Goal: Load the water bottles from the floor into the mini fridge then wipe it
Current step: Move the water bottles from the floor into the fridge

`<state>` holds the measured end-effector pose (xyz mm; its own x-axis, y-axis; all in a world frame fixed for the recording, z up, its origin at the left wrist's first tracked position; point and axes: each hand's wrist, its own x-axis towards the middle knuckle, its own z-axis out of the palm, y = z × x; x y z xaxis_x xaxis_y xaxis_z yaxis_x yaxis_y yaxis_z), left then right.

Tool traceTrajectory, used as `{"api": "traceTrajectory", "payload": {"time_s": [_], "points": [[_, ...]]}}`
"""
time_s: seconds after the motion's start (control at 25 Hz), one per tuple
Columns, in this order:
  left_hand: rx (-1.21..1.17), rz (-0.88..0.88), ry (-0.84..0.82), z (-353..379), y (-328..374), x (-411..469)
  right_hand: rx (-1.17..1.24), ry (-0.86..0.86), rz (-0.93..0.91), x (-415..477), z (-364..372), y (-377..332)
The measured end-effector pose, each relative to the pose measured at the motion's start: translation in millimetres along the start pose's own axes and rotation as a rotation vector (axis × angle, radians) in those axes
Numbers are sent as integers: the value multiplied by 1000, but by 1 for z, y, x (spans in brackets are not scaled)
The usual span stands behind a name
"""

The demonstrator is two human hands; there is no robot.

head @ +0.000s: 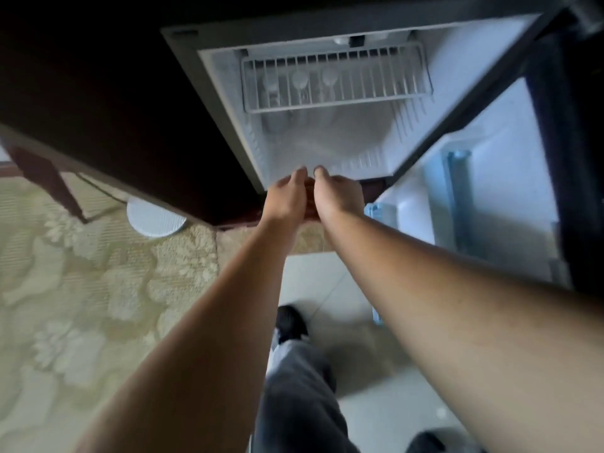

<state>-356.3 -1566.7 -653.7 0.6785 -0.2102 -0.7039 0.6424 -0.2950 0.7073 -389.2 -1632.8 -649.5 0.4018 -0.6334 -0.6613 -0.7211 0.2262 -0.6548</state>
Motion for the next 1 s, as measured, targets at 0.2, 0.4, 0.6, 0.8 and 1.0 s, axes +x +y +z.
{"api": "traceTrajectory", "payload": {"time_s": [0.2, 0.4, 0.6, 0.8, 1.0], "points": [[-120, -50, 9, 7, 62, -175, 133, -118, -6, -157, -100, -49], [-32, -28, -41, 41, 123, -362, 309, -128, -17, -308, -263, -80], [138, 6, -196, 125, 146, -469, 344, -32, 23, -365, -385, -53], [329, -26, -391, 229, 119, -486, 422, 122, 121, -344, -463, -3], [508, -171, -465, 320, 79, -468, 457, 225, 306, -285, -543, 62]]}}
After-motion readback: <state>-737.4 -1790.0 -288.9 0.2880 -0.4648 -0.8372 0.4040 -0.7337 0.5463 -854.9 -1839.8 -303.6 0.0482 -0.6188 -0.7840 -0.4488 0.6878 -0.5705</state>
